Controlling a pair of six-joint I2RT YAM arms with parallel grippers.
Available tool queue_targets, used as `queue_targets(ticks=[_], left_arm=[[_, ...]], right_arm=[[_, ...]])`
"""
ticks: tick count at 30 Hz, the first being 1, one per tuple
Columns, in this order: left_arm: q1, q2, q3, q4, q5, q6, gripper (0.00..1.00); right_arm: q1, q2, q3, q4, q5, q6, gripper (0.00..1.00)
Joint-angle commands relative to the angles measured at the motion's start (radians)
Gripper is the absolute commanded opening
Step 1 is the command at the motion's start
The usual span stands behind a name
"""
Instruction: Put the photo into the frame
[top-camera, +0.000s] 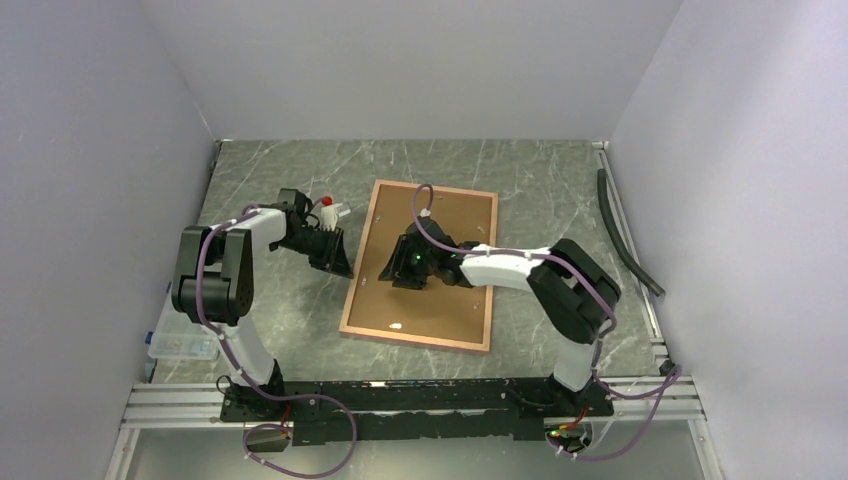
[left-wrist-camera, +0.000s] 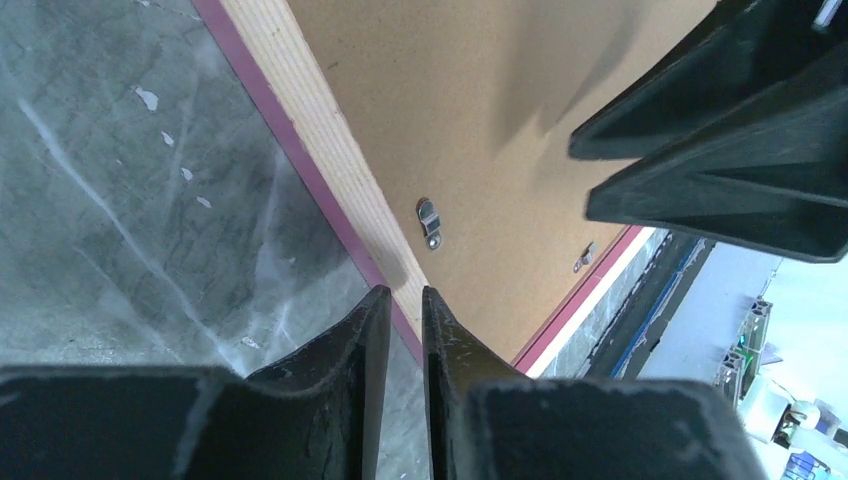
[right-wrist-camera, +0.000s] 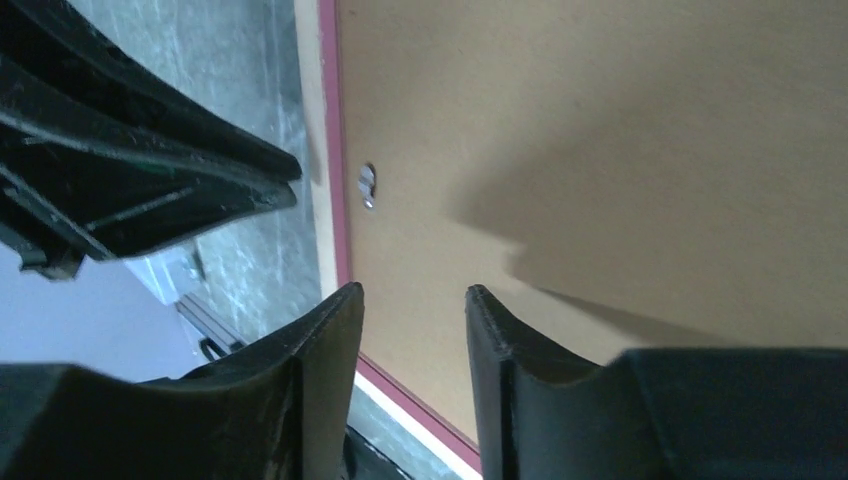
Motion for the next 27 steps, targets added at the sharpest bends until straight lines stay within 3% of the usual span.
queue_targets(ticks=[1,3,5,27], left_arm=[[0.011,0.019,-0.001,0.021,0.038,0.008,0.22],[0.01,0.027,-0.001,0.031,0.029,0.003,0.21],[0.01,0.031,0.001,0.033,0.02,0.002,0.2],[0.011,0.075,0.019,0.038,-0.009,0.028,0.16]], right_arm=[[0.02,0.079,0.109,0.107,0.003,0.046,0.4],[0.022,0.12,0.138,0.113,-0.009,0.048,0.31],[0.025,0.151,0.166,0.103,-0.013,0.048,0.3],[0.047,0.271,0.236,0.085,-0.053,0.064,0.34]])
